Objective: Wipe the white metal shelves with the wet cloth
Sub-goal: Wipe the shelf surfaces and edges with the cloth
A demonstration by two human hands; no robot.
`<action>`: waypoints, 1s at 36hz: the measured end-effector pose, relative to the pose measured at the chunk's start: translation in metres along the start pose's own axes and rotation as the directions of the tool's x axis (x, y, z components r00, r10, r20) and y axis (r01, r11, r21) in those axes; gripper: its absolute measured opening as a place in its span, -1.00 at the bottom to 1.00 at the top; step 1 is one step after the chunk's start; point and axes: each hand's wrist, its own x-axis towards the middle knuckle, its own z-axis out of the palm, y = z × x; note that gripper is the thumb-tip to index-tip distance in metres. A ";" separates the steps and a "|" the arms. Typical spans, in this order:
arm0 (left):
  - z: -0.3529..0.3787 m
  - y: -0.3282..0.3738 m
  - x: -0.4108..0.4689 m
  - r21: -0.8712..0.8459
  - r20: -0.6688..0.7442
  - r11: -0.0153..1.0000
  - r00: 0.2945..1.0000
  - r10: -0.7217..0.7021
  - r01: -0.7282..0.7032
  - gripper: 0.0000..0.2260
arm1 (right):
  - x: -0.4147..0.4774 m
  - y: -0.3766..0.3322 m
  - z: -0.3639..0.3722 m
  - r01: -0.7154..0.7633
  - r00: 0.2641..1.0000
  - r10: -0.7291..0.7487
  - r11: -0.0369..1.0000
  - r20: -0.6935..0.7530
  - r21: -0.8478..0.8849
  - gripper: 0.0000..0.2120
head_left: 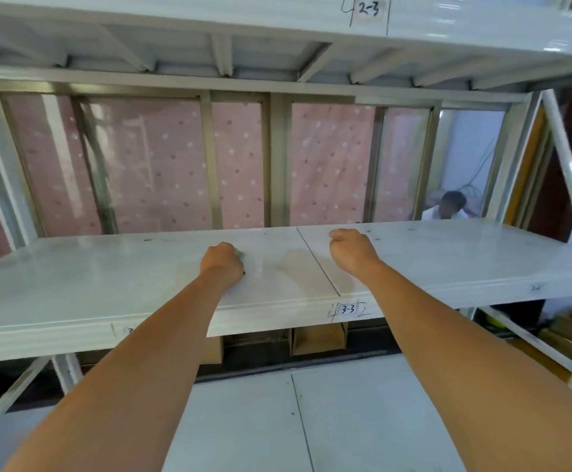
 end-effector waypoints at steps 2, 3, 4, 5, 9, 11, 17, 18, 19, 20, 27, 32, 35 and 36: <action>0.009 0.018 -0.004 -0.014 0.008 1.000 1.000 0.017 -0.017 -0.75 | -0.002 0.017 -0.010 -0.012 1.000 0.012 1.000 0.001 -0.014 -0.50; 0.013 0.027 -0.006 -0.023 0.015 0.999 0.999 0.029 -0.028 -0.74 | -0.003 0.025 -0.014 -0.016 1.000 0.016 0.999 0.005 -0.030 -0.50; 0.017 0.037 -0.008 -0.039 0.026 0.999 0.999 0.039 -0.038 -0.74 | -0.005 0.032 -0.019 -0.023 1.000 0.024 0.998 0.012 -0.050 -0.49; 0.021 0.046 -0.009 -0.058 0.041 0.997 0.998 0.048 -0.045 -0.74 | -0.006 0.039 -0.023 -0.032 0.999 0.034 0.997 0.023 -0.073 -0.48; 0.037 0.077 -0.014 -0.113 0.078 0.991 0.994 0.080 -0.071 -0.78 | -0.013 0.062 -0.036 -0.044 0.995 0.057 0.988 0.086 -0.148 -0.47; 0.045 0.089 -0.016 -0.144 0.078 0.988 0.994 0.074 -0.063 -0.78 | -0.015 0.071 -0.042 -0.029 0.993 0.050 0.981 0.107 -0.192 -0.47; 0.061 0.123 -0.018 -0.142 0.073 0.988 0.995 0.070 -0.060 -0.81 | -0.014 0.093 -0.055 0.025 0.992 0.011 0.957 0.123 -0.288 -0.51; 0.064 0.128 -0.017 -0.137 0.071 0.988 0.995 0.076 -0.066 -0.80 | -0.014 0.097 -0.056 0.040 0.991 0.001 0.952 0.131 -0.304 -0.51; 0.067 0.134 -0.017 -0.138 0.069 0.988 0.995 0.076 -0.066 -0.79 | -0.013 0.100 -0.058 0.055 0.990 -0.011 0.946 0.138 -0.319 -0.51; 0.070 0.140 -0.015 -0.142 0.067 0.988 0.995 0.074 -0.064 -0.77 | -0.012 0.104 -0.060 0.070 0.989 -0.022 0.941 0.145 -0.332 -0.52; 0.088 0.169 -0.007 -0.132 0.061 0.989 0.995 0.075 -0.066 -0.76 | 0.004 0.132 -0.085 0.175 0.971 -0.064 0.848 0.230 -0.501 -0.39; 0.099 0.183 -0.005 -0.064 0.016 0.995 0.996 0.084 -0.083 -0.78 | 0.021 0.164 -0.106 0.114 0.975 0.002 0.851 0.220 -0.512 -0.35; 0.107 0.198 -0.005 -0.043 0.030 0.996 0.996 0.078 -0.077 -0.82 | 0.036 0.181 -0.118 0.092 0.977 0.021 0.858 0.212 -0.505 -0.33; 0.111 0.204 -0.006 -0.041 0.035 0.997 0.997 0.073 -0.071 -0.81 | 0.040 0.185 -0.122 0.090 0.979 0.018 0.860 0.205 -0.503 -0.33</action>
